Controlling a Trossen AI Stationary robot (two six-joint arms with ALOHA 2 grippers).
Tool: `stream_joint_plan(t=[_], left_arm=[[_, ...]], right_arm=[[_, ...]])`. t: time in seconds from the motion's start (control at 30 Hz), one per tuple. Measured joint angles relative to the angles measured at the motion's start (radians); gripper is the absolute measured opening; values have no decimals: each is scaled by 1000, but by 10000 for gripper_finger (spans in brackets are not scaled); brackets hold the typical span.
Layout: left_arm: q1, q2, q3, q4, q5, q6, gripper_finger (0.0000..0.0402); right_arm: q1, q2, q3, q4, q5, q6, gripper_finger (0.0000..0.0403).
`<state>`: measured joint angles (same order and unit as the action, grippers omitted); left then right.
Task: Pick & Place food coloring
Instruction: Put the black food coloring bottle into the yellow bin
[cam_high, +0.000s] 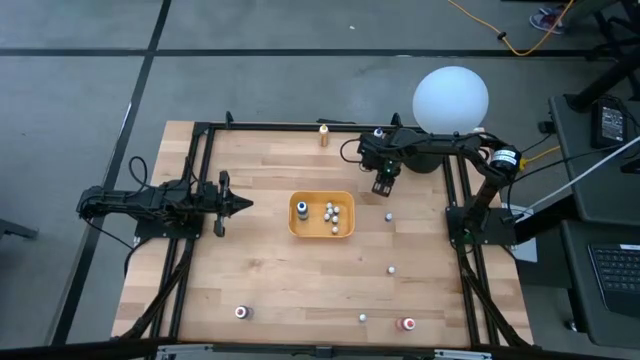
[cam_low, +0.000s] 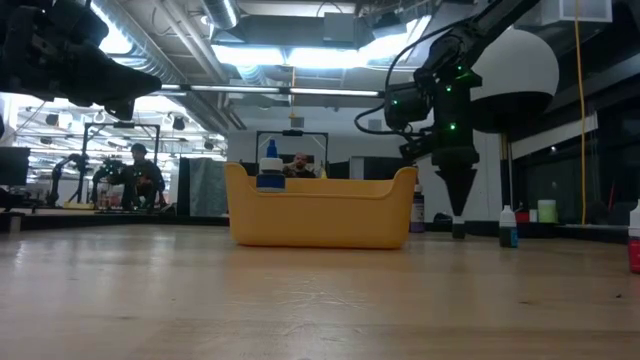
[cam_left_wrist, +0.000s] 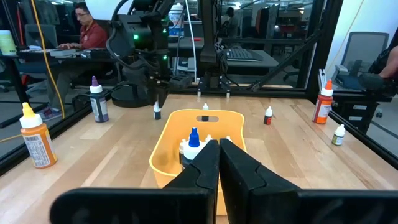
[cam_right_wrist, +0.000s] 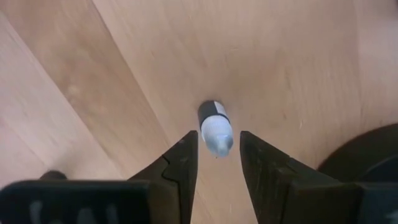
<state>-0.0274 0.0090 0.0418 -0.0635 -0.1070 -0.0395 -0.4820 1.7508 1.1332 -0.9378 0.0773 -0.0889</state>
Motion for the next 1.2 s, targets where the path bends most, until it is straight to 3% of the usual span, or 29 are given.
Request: stream_joint_plan(t=[1.07,1.2], left_arm=[[0,0,0,0,0,0,10],[0,0,0,0,0,0,8]], right_arm=[[0,40,-1,9,8,-17,121],[0,40,-1,9,8,-17,107]])
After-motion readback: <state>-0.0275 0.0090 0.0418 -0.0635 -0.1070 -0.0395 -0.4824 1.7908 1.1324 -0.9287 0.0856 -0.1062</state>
